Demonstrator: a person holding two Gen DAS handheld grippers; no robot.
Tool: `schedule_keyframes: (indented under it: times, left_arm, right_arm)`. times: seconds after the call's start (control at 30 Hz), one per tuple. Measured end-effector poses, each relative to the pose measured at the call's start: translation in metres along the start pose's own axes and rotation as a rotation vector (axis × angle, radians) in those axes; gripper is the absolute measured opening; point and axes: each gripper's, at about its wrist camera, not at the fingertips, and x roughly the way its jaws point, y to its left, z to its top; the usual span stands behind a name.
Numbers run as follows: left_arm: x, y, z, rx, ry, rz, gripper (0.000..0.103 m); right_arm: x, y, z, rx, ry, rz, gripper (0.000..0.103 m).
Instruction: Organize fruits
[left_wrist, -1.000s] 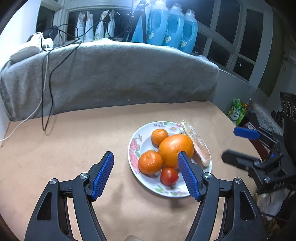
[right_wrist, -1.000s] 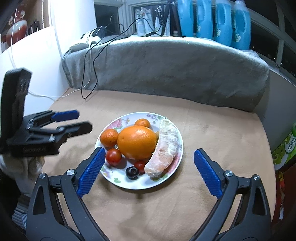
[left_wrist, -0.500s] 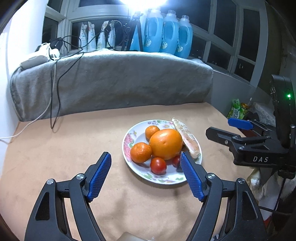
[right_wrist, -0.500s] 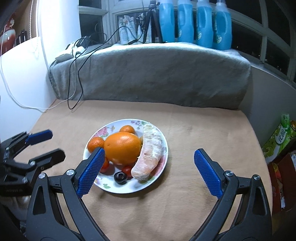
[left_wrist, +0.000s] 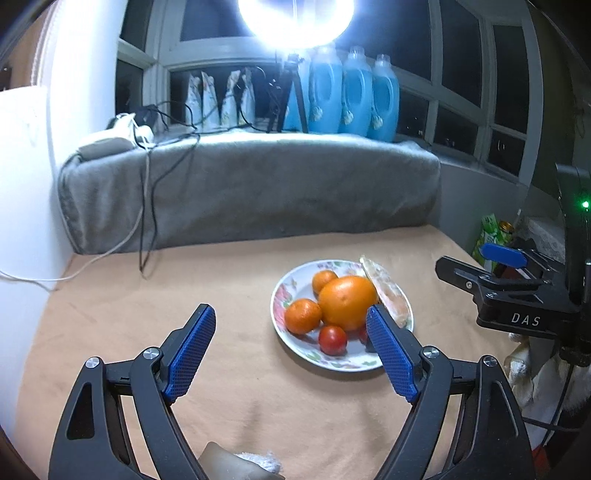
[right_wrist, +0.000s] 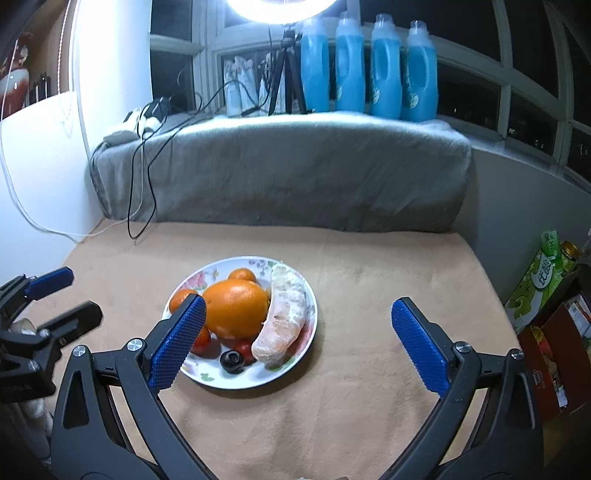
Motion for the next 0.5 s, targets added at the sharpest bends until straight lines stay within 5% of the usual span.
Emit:
schedule_keyframes:
  times: [0.5]
  left_arm:
    - [-0.033,-0.004,-0.007,-0.001,-0.042,-0.002,0.085]
  right_arm:
    - [-0.032,0.001,-0.003,0.018,-0.054,-0.022,0.103]
